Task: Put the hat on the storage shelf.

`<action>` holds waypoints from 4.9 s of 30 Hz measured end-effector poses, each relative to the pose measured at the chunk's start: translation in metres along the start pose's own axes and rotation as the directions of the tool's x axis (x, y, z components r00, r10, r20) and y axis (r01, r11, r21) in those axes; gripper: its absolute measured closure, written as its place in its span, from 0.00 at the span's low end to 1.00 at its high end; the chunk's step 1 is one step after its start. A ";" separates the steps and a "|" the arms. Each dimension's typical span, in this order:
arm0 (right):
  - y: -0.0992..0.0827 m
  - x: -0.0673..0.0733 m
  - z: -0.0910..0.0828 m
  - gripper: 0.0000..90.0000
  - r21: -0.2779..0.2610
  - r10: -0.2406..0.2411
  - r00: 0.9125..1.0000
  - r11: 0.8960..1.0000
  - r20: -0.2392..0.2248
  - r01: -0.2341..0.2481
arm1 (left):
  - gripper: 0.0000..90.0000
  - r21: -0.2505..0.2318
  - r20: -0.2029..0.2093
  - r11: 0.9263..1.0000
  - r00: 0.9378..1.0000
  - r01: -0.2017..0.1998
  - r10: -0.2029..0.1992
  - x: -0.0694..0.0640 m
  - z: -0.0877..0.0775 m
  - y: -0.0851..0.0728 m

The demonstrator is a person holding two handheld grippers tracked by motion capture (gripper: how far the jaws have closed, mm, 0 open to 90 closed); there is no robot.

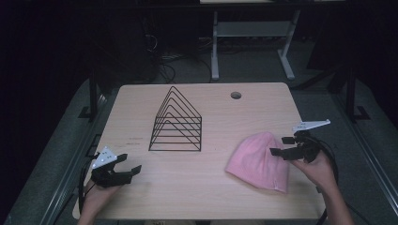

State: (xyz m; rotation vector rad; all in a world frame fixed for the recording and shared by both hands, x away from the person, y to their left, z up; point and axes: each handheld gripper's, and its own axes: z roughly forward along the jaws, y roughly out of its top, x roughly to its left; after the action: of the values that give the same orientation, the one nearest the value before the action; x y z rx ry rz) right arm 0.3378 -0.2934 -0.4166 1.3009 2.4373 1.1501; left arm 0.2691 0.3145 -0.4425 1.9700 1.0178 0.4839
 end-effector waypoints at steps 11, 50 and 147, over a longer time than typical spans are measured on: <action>0.018 -0.027 0.018 0.25 0.070 0.036 0.999 0.997 -0.010 -0.036 | 0.25 0.007 -0.001 1.000 1.000 0.007 -0.007 0.004 0.001 -0.002; 0.025 -0.046 0.065 0.68 0.153 0.143 0.990 0.978 -0.011 -0.140 | 0.25 0.006 -0.001 1.000 1.000 0.016 -0.016 0.007 0.001 -0.004; 0.122 0.077 -0.067 0.86 -0.292 -0.253 0.960 0.933 -0.123 0.208 | 0.26 -0.047 0.087 0.998 0.996 0.038 -0.033 0.002 -0.007 0.006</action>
State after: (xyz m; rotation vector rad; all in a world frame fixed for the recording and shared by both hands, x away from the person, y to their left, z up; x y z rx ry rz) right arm 0.3388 -0.2316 -0.2701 0.8455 2.3441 1.5091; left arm 0.2686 0.3178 -0.4337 1.9097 0.9762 0.3970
